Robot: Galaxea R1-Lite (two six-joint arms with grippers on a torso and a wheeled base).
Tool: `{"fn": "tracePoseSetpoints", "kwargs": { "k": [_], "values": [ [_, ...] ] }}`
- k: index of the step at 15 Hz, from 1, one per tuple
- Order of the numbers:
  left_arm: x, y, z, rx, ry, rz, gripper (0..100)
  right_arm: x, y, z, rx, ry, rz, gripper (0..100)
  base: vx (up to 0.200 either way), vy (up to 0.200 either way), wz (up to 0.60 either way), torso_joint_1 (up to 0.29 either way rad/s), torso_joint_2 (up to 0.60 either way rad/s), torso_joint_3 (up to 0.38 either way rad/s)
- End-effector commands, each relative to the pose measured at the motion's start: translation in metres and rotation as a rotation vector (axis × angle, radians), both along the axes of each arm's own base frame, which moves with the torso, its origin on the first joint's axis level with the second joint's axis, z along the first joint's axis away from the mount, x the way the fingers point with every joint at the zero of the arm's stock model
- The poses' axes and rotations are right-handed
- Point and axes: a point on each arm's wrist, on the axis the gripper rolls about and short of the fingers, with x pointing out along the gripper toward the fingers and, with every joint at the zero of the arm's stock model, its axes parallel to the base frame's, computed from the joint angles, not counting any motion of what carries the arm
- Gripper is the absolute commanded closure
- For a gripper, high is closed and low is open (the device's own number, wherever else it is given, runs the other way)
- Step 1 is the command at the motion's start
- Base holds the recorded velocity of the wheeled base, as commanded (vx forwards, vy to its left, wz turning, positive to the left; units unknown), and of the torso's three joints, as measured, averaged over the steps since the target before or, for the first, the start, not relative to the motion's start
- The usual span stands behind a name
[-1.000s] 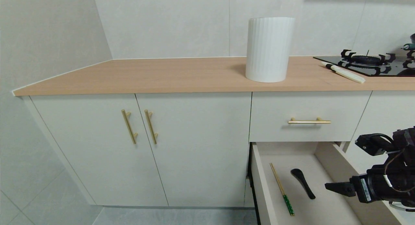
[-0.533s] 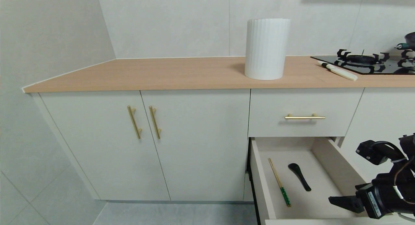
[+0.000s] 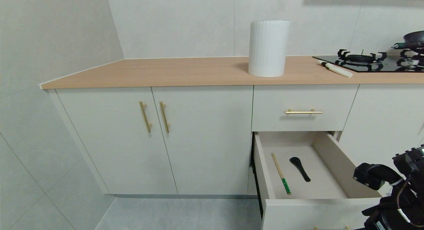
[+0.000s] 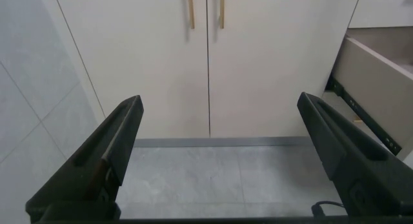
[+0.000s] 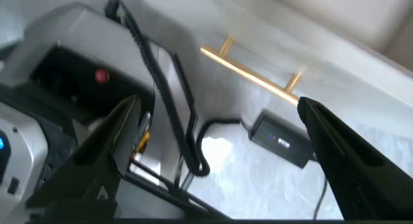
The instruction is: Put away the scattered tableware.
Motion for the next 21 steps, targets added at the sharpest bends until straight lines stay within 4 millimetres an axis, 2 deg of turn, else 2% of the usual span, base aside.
{"fn": "tracePoseSetpoints", "kwargs": {
  "k": [1, 3, 4, 7, 9, 13, 16, 21],
  "values": [
    [0.0, 0.0, 0.0, 0.0, 0.0, 0.0, 0, 0.012, 0.007, -0.017, -0.036, 0.088, 0.008, 0, 0.0, 0.0, 0.0, 0.0, 0.0, 0.0],
    [0.0, 0.0, 0.0, 0.0, 0.0, 0.0, 0, 0.022, 0.009, -0.026, -0.063, 0.135, -0.03, 0, 0.0, 0.0, 0.0, 0.0, 0.0, 0.0],
    [0.0, 0.0, 0.0, 0.0, 0.0, 0.0, 0, 0.037, 0.013, -0.036, -0.095, 0.178, -0.136, 0, 0.0, 0.0, 0.0, 0.0, 0.0, 0.0],
    [0.0, 0.0, 0.0, 0.0, 0.0, 0.0, 0, 0.059, 0.019, -0.039, -0.084, 0.192, -0.298, 0, 0.0, 0.0, 0.0, 0.0, 0.0, 0.0],
    [0.0, 0.0, 0.0, 0.0, 0.0, 0.0, 0, 0.066, 0.021, -0.041, -0.103, 0.181, -0.366, 0, 0.0, 0.0, 0.0, 0.0, 0.0, 0.0],
    [0.0, 0.0, 0.0, 0.0, 0.0, 0.0, 0, 0.074, 0.023, -0.045, -0.106, 0.174, -0.377, 0, 0.0, 0.0, 0.0, 0.0, 0.0, 0.0],
    [0.0, 0.0, 0.0, 0.0, 0.0, 0.0, 0, 0.096, 0.028, -0.06, -0.129, 0.127, -0.42, 0, 0.0, 0.0, 0.0, 0.0, 0.0, 0.0],
    [0.0, 0.0, 0.0, 0.0, 0.0, 0.0, 0, 0.142, 0.036, -0.057, -0.091, 0.035, -0.461, 0, 0.0, 0.0, 0.0, 0.0, 0.0, 0.0]
  ]
}}
